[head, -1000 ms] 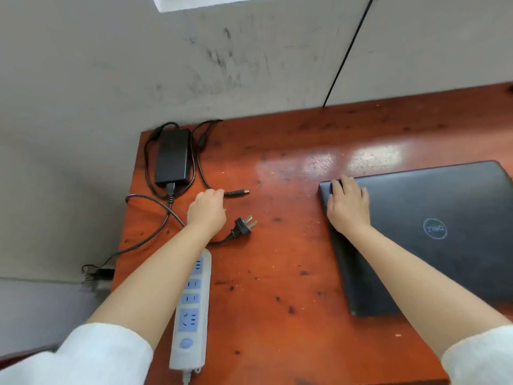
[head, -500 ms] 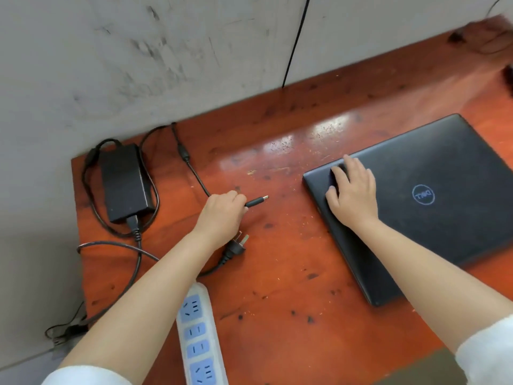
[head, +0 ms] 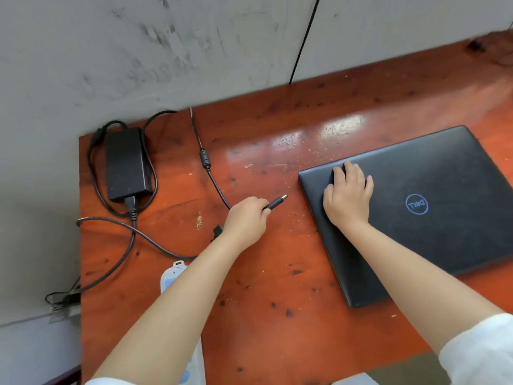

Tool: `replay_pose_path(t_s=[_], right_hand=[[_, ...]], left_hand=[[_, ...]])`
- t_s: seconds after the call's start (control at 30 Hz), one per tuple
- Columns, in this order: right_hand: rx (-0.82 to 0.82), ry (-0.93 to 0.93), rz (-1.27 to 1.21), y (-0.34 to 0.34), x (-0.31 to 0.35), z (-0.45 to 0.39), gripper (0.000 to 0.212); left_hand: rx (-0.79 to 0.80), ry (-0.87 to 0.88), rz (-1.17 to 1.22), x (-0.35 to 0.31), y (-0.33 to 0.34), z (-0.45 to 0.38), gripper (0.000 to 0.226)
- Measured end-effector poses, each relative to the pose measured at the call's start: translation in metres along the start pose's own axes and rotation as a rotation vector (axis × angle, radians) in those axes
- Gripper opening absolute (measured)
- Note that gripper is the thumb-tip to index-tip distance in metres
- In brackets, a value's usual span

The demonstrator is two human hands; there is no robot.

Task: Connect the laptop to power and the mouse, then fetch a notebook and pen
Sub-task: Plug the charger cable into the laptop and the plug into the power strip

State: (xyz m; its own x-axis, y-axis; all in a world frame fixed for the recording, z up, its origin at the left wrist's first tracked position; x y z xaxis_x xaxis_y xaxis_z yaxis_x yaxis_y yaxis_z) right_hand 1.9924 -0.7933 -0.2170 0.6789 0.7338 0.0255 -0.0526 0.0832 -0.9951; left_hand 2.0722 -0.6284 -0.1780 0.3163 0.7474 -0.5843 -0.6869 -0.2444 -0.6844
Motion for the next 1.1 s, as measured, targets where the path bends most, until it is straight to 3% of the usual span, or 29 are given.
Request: replay_pose_path(t_s=[0.1,0.23,0.83,0.97,1.1], right_hand=[[-0.020,0.011,-0.001,0.004,-0.001,-0.001,0.059],[-0.050,0.007,-0.003,0.007,-0.002,-0.003,0.075],[-0.033,-0.006,-0.005,0.008,-0.003,-0.006,0.078],[-0.057,-0.006,0.002,0.010,-0.002,-0.006,0.072],[-0.057,-0.013,0.023,0.012,-0.001,-0.007,0.067]], left_hand=[[-0.031,0.030,-0.017,-0.009,0.009,-0.019,0.029],[-0.027,0.026,-0.095,-0.014,0.022,-0.040,0.030],[-0.061,0.093,-0.121,-0.014,0.025,-0.055,0.033],[-0.023,0.178,-0.142,-0.011,0.025,-0.062,0.033],[-0.066,0.383,-0.169,-0.010,0.024,-0.065,0.025]])
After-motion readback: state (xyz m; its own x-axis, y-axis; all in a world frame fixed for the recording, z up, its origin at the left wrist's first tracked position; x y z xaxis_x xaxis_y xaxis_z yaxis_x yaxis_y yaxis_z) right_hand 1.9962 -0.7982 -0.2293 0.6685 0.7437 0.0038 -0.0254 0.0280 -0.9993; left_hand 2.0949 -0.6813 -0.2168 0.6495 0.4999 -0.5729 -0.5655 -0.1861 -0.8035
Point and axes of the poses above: each hand's wrist, its own z-axis away from the middle knuckle, its own y-axis out of the palm, x = y × z, the point moved 2 cm from there along -z, towards the middle knuckle, and after that the axes turned 13 degrees about z, right-handed, at the moved point
